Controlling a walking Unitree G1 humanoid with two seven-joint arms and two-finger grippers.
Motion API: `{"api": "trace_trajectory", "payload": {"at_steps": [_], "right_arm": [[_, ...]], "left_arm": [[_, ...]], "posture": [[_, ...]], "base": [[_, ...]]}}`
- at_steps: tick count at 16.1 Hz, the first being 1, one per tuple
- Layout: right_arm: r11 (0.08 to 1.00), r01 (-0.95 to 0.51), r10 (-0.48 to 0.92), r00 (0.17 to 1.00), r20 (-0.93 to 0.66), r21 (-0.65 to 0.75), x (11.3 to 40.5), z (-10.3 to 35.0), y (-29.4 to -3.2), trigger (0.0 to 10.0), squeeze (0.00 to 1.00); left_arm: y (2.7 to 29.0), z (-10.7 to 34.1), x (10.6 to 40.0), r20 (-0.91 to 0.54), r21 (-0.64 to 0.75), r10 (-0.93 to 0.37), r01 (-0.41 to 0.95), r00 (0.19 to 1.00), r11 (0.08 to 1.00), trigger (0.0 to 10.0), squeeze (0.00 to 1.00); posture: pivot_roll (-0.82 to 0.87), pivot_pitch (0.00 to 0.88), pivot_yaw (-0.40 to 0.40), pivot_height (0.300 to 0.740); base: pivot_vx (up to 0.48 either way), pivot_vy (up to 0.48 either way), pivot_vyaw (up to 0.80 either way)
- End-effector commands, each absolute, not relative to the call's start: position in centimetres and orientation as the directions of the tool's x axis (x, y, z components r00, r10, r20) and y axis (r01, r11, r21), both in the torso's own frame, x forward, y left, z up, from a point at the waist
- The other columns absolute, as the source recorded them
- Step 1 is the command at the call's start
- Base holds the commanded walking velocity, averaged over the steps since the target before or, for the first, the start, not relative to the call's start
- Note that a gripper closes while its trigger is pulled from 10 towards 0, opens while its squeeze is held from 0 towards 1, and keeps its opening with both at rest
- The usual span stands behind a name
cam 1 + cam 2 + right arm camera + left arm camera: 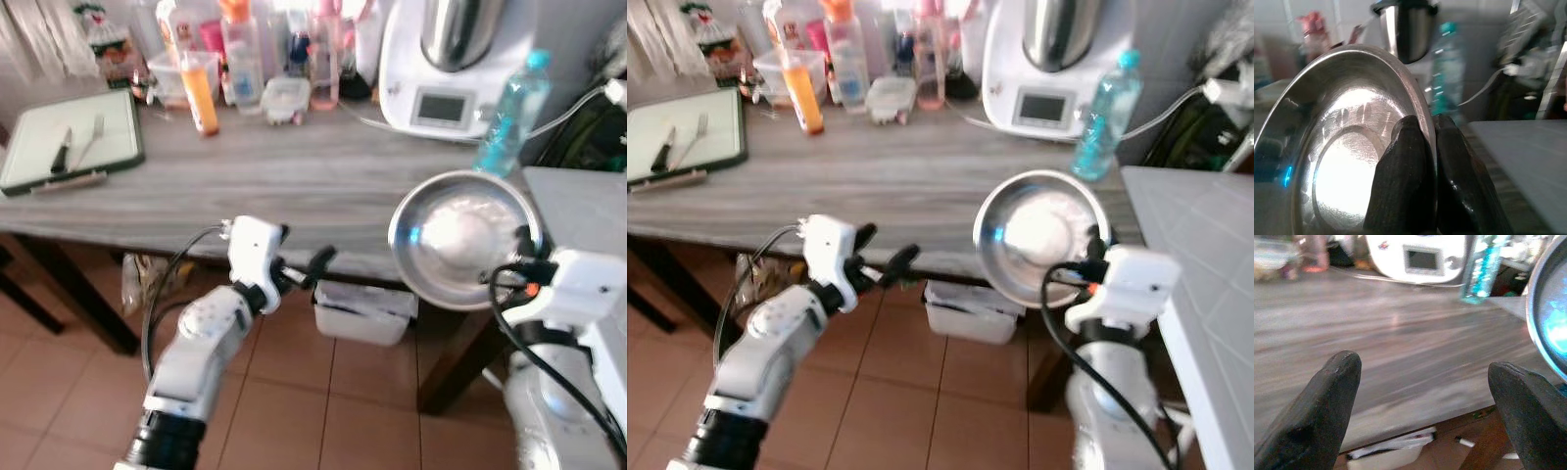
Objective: Setting the table
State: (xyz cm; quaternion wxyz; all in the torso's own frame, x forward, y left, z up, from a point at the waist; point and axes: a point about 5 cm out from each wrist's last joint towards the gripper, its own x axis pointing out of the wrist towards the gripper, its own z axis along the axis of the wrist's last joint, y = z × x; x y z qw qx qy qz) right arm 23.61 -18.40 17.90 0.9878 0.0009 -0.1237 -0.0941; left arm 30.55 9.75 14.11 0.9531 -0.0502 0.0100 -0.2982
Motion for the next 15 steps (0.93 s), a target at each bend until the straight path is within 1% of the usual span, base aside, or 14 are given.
{"api": "trace_trajectory", "payload": {"at_steps": [1,8,13,15], "right_arm": [[0.984,0.176,-0.174,0.946,0.275,0.017,23.5,18.5,-18.3,10.0,0.0],[0.984,0.176,-0.173,0.949,0.264,0.015,23.4,18.3,-18.2,10.0,0.0],[0.987,0.161,-0.163,0.95,0.268,0.031,24.0,18.5,-17.8,10.0,0.0],[0.988,0.152,-0.156,0.951,0.268,0.037,24.4,18.4,-17.4,10.0,0.0]], "left_arm": [[9.8,14.1,30.5,0.009,-0.097,-0.576,0.574,0.817,0.813,10.0,0.0],[9.6,13.6,30.3,-0.016,-0.098,-0.581,0.577,0.814,0.811,10.0,0.0],[9.8,13.5,30.4,-0.032,-0.09,-0.594,0.589,0.804,0.803,10.0,0.0],[10.3,13.6,30.4,-0.044,-0.072,-0.633,0.63,0.773,0.773,10.0,0.0]], "posture": [[0.08,0.099,0.019,0.74],[0.07,0.108,0.011,0.74],[0.1,0.111,0.009,0.74],[0.1,0.111,0.01,0.74]], "base": [[0.289,0.0,0.0],[0.277,0.0,0.0],[0.0,0.0,0.0],[0.0,0.0,0.0]]}}
